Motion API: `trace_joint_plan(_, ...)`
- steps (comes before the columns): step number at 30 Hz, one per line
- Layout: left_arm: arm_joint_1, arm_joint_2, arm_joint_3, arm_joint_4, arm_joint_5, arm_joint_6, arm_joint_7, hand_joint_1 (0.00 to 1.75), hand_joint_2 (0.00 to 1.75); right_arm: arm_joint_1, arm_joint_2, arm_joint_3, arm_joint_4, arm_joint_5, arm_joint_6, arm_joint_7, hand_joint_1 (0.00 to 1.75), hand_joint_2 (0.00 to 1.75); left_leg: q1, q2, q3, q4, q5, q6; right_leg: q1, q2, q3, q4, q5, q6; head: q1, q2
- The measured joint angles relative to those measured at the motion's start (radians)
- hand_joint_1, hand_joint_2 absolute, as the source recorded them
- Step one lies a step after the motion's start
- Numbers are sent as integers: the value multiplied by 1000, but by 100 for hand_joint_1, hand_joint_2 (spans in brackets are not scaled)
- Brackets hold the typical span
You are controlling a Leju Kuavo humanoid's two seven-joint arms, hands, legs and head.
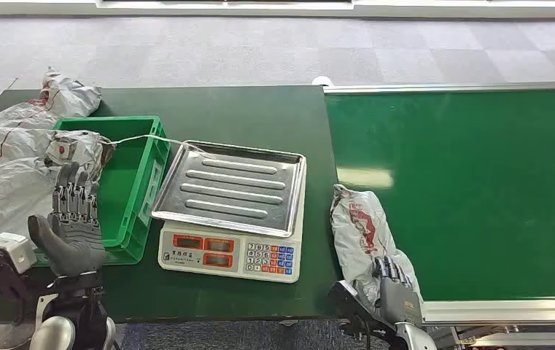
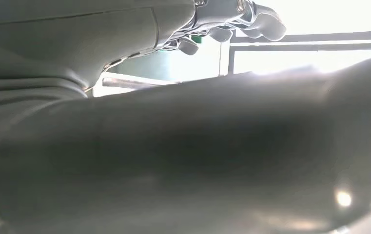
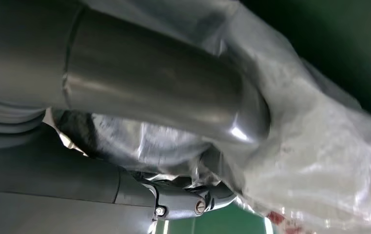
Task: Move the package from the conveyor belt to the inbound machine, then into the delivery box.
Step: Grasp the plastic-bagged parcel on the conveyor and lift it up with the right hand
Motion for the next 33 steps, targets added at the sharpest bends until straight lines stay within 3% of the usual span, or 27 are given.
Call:
trace_joint_plan(7,-10,0,-6,9,3,0,17,0,0,-39,44,25,86,-38,17,37,0,0,1,3,2,0,0,0,1,4,0,0,0,0,0,0)
trace_joint_plan(11,-17,1,-6,17,6,-2,25,0,0,-58,46,41,119,-34,9,67,0,175,1,5,4,0,0,-1,1,6,1,0,1,-1,0,0)
trace_joint_plan(12,-20,1,-6,18,8,-3,27,0,0,-62,46,46,126,-30,4,76,0,175,1,6,4,0,-1,-1,1,7,1,0,1,-2,0,0)
trace_joint_plan(16,-23,1,-6,22,12,-6,30,0,0,-67,46,57,135,-9,-8,95,175,175,1,7,7,0,-1,-1,1,8,3,0,1,-2,0,0)
trace_joint_plan(33,-13,1,-6,19,21,-18,29,0,0,-74,45,87,136,94,-76,115,175,175,1,8,11,0,0,-2,1,11,7,0,2,-2,0,0)
